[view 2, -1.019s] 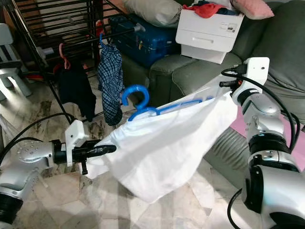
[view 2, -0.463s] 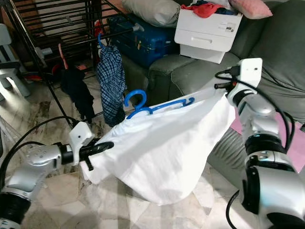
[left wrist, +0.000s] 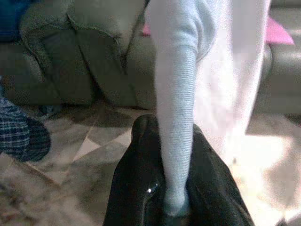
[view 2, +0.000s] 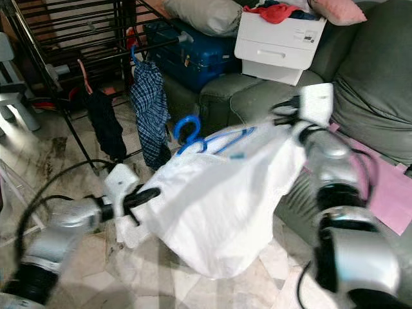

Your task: Hang hanger

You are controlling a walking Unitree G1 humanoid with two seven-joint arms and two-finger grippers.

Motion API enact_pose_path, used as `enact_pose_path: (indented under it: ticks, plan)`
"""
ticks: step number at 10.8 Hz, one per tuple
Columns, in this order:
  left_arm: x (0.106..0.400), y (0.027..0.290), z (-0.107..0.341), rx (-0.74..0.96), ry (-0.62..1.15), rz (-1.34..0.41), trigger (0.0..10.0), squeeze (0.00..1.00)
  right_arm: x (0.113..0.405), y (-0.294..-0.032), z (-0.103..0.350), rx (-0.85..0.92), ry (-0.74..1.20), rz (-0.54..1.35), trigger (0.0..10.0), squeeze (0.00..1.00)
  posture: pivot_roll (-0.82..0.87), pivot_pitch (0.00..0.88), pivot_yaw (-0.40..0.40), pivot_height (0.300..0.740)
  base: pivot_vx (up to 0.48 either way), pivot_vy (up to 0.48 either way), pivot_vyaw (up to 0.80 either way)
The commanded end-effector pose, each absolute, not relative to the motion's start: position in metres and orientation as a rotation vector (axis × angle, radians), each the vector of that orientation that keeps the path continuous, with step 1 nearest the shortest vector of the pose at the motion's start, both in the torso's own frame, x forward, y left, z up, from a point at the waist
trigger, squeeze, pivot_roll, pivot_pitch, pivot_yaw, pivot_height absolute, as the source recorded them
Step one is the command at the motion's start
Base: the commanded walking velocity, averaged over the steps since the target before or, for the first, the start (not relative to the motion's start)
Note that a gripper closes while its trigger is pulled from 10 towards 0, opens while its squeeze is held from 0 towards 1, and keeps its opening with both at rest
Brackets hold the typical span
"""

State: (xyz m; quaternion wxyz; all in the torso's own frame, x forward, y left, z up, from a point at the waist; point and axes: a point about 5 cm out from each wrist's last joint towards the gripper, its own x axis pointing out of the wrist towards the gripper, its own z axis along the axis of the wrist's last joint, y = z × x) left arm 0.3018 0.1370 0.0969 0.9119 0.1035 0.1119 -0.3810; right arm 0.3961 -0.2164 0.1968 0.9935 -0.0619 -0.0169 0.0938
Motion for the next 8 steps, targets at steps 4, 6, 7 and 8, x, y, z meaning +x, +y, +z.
enact_pose_path:
  ticks: [4,6,7,8]
  plan:
    - [0.310,0.123,0.114,0.186,0.170,-0.698,0.0,0.00,0.400,-0.187,0.205,-0.147,-0.094,0.246,0.0,0.00,-0.11,0.000,-0.012,0.740,0.000,0.000,0.00]
    - [0.314,0.117,0.118,0.166,0.167,-0.631,0.0,0.00,0.399,-0.170,0.202,-0.162,-0.104,0.297,0.0,0.00,-0.11,0.000,-0.010,0.740,0.000,0.000,0.00]
    - [0.315,0.115,0.119,0.164,0.170,-0.626,0.0,0.00,0.397,-0.164,0.201,-0.184,-0.114,0.322,0.0,0.00,-0.11,0.000,-0.009,0.740,0.000,0.000,0.00]
    - [0.315,0.113,0.119,0.163,0.170,-0.621,0.0,0.00,0.396,-0.159,0.200,-0.189,-0.118,0.341,0.0,0.00,-0.11,0.000,-0.009,0.740,0.000,0.000,0.00]
